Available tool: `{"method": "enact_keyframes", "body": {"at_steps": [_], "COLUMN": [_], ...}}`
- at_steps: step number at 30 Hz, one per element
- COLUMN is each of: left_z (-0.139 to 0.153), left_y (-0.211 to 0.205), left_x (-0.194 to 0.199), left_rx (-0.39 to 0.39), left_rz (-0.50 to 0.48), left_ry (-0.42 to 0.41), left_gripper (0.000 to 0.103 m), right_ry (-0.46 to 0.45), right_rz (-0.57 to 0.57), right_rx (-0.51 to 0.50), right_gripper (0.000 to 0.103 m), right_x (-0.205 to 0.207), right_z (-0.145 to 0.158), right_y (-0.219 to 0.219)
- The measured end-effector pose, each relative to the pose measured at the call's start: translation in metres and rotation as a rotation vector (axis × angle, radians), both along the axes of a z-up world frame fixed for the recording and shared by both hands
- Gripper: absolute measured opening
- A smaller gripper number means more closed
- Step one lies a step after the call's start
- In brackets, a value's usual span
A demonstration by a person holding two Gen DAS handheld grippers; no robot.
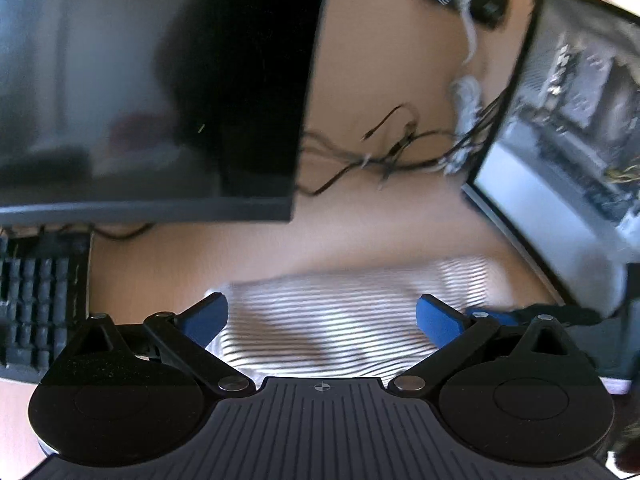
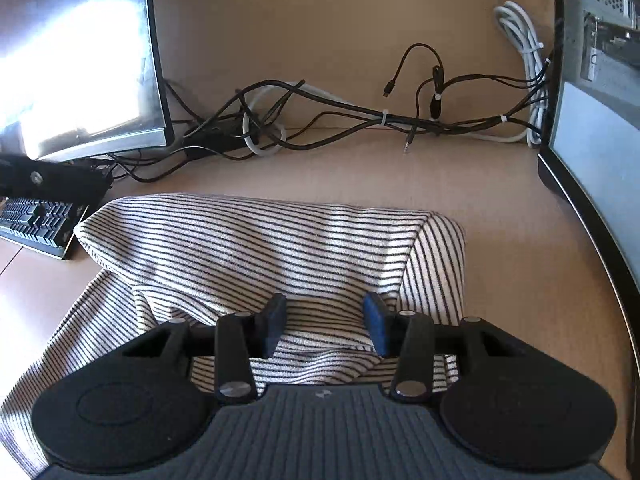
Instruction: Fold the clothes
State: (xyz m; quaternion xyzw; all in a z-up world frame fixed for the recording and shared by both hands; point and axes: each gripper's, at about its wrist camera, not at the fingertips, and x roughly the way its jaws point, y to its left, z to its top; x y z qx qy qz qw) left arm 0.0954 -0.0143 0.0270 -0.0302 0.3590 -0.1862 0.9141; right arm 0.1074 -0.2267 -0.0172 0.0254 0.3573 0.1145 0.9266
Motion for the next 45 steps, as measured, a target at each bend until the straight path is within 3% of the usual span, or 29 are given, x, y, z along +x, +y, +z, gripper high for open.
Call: {"method": "enact_keyframes", "body": {"at_steps": [6, 10, 12, 14, 19, 23, 28, 32, 34, 36, 38, 40, 42, 45], "left_z": [-0.041, -0.048, -0.05, -0.051, -0.053, -0.048, -0.037, -0.035, -0.034, -0.033, -0.032, -0.031, -0.028, -0.021], "left_y": [0.001, 0.007, 0.01, 0.012, 0.015, 0.028, 0.059, 0.085, 0.088, 0.092, 0.095, 0.097, 0.094, 0.088], "left_x": [0.022, 0.022, 0.022, 0.021, 0.021, 0.023, 0.021, 0.018, 0.016, 0.014, 0.012, 0.012, 0.011, 0.009], "left_rx": [0.022, 0.017, 0.009, 0.003, -0.009, -0.066, -0.104, -0.19, -0.216, -0.242, -0.268, -0.292, -0.313, -0.34], "left_rz": [0.046, 0.049, 0.049, 0.05, 0.049, 0.066, 0.164, 0.225, 0.231, 0.236, 0.241, 0.234, 0.224, 0.209], "left_ry": [0.134, 0.138, 0.14, 0.141, 0.142, 0.157, 0.202, 0.253, 0.262, 0.27, 0.278, 0.281, 0.278, 0.259], "left_gripper": [0.102, 0.103, 0.103, 0.103, 0.103, 0.103, 0.103, 0.103, 0.103, 0.103, 0.103, 0.103, 0.103, 0.103], "right_ry": [0.028, 0.032, 0.0, -0.022, 0.001, 0.027, 0.091, 0.115, 0.114, 0.095, 0.071, 0.043, -0.005, -0.101], "right_rz": [0.032, 0.088, 0.146, 0.209, 0.342, 0.423, 0.457, 0.485, 0.504, 0.522, 0.527, 0.516, 0.513, 0.528], "right_rx": [0.005, -0.029, -0.041, -0.038, -0.046, -0.041, -0.043, -0.035, -0.024, -0.036, -0.054, -0.057, -0.086, -0.207], "right_gripper": [0.043, 0.044, 0.051, 0.072, 0.076, 0.085, 0.094, 0.103, 0.093, 0.076, 0.051, 0.039, 0.035, 0.034], "right_x": [0.008, 0.015, 0.024, 0.04, 0.084, 0.098, 0.112, 0.12, 0.119, 0.11, 0.1, 0.089, 0.072, 0.036], "right_z": [0.006, 0.02, 0.03, 0.037, 0.028, 0.019, 0.004, -0.008, -0.006, 0.0, 0.009, 0.02, 0.028, 0.029], "right_y": [-0.003, 0.0, 0.006, 0.011, 0.035, 0.038, 0.047, 0.058, 0.061, 0.063, 0.065, 0.065, 0.066, 0.076]}}
